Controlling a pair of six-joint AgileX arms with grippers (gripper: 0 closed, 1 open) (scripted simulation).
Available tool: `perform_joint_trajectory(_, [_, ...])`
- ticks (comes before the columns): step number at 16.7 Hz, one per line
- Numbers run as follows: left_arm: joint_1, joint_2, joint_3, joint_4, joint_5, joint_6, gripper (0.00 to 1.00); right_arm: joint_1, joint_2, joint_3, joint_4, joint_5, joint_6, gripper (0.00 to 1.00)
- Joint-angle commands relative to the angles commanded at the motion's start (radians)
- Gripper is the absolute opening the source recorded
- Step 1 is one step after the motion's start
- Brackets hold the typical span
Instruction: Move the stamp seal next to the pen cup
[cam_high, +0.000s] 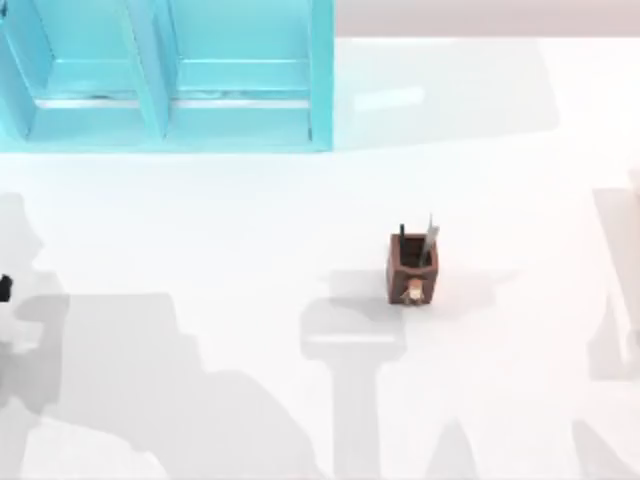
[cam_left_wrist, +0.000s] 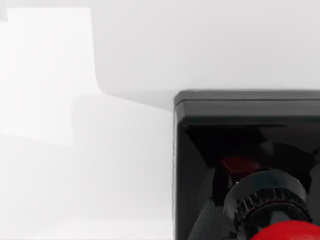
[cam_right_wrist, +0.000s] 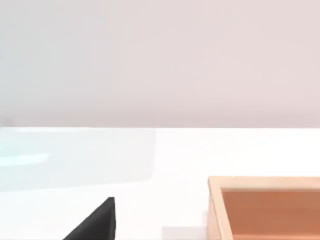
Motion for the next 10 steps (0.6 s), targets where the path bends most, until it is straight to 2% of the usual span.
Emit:
perform_joint_trajectory(4, [-0.038,-0.002,0.038,-0.039,0.000,-0.035,0.00,0.000,0.000,0.000,0.000,0.000,0.000,1.00])
perform_joint_trajectory(7, [-0.159,-0.017,0.159,-0.173,0.000,-0.147,0.00,0.000,0.000,0.000,0.000,0.000,0.000,1.00])
perform_joint_trajectory(10, [-0.321,-0.044,0.303,-0.376,0.000,-0.314,0.00,0.000,0.000,0.000,0.000,0.000,0.000,1.00])
